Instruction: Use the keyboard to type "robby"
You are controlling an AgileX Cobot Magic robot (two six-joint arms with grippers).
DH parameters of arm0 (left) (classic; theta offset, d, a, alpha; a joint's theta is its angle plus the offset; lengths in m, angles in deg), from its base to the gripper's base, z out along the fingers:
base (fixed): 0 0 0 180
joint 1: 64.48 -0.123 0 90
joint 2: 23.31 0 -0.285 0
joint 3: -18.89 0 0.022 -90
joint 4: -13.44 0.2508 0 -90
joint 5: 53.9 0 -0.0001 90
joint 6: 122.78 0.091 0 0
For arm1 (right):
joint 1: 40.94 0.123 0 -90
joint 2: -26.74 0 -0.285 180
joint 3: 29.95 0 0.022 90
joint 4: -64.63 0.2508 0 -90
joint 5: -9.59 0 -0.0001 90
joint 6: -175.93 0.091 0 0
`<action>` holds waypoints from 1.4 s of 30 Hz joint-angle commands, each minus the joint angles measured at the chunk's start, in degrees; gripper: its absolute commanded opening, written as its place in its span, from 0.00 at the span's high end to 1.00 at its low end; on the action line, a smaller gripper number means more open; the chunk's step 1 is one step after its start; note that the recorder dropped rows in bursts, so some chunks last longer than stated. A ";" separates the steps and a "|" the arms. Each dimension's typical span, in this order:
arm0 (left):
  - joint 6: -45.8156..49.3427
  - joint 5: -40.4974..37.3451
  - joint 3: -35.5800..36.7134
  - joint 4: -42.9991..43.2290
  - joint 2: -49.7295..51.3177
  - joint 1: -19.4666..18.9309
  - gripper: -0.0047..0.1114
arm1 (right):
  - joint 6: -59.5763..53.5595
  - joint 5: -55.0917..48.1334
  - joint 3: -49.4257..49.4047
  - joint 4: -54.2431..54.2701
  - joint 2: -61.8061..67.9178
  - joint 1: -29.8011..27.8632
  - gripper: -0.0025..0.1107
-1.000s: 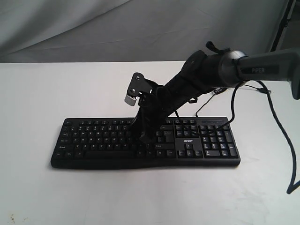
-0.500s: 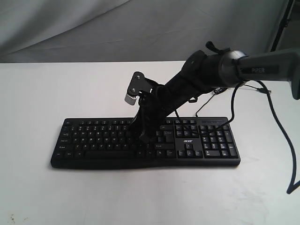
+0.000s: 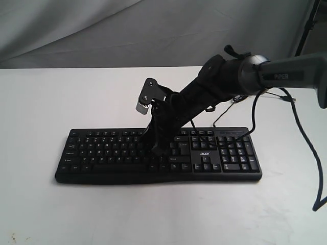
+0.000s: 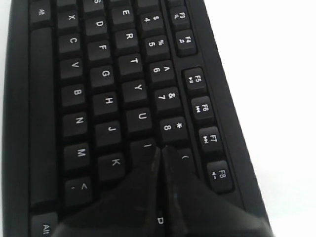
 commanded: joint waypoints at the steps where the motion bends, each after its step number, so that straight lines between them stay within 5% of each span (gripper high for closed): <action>1: -0.16 0.31 0.25 0.27 -0.20 0.36 0.96 | -0.11 -0.09 -0.25 0.64 -0.21 0.06 0.98; 28: -0.16 0.31 0.25 0.27 -0.20 0.36 0.96 | 0.77 -0.94 -0.25 0.63 -4.62 0.37 0.98; 42: -0.16 0.31 0.25 0.27 -0.20 0.36 0.96 | 1.01 3.96 0.02 1.83 -0.99 8.60 0.98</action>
